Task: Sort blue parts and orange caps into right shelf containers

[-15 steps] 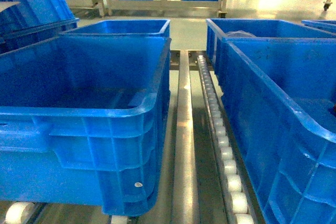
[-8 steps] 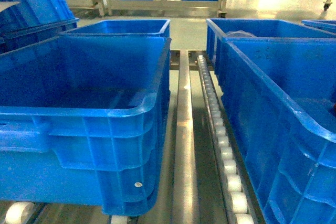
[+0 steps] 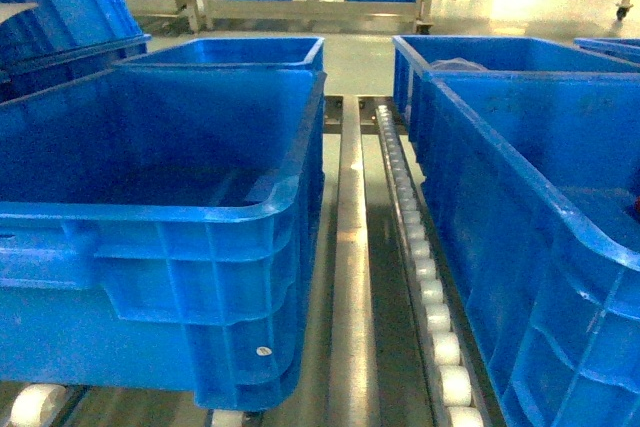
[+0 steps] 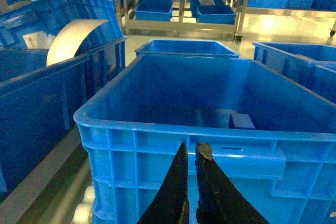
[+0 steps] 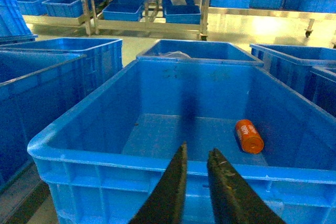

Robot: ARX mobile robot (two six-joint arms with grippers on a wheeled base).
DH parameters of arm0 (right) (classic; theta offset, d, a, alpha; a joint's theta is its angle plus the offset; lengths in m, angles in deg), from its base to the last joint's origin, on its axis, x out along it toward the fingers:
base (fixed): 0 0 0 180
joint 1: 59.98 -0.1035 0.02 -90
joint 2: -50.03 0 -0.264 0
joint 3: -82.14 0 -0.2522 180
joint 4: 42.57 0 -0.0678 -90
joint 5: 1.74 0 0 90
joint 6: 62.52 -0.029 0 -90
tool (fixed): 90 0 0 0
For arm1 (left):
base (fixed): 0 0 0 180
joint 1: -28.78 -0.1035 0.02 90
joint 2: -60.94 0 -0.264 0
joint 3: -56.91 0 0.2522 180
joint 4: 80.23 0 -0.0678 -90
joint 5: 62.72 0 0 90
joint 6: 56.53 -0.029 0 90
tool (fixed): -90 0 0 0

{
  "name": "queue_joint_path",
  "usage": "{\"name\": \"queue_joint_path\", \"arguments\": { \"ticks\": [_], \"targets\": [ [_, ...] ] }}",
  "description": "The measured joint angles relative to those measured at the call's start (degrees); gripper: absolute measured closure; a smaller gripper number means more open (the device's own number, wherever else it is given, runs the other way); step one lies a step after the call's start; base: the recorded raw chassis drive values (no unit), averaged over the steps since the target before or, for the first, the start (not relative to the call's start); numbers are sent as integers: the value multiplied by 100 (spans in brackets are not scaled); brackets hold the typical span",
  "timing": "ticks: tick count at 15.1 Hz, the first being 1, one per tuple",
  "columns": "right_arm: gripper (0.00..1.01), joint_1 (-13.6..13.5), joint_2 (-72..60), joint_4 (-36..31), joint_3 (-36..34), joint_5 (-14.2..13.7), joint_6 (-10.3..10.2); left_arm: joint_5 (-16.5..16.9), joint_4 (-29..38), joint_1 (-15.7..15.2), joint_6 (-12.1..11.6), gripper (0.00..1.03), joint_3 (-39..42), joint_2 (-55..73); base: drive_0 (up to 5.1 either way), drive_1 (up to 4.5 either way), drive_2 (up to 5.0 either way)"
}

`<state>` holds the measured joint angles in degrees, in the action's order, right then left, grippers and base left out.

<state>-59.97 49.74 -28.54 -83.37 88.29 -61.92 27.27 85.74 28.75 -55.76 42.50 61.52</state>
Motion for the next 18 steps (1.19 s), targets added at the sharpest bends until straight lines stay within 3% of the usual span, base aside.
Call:
{"name": "queue_joint_path", "arguments": {
  "ticks": [7, 18],
  "targets": [
    [1, 0, 0, -2, 0, 0, -4, -2, 2, 0, 0, 6, 0, 0, 0, 0, 0],
    [3, 0, 0, -2, 0, 0, -2, -2, 2, 0, -15, 5, 0, 0, 0, 0, 0]
  ]
}}
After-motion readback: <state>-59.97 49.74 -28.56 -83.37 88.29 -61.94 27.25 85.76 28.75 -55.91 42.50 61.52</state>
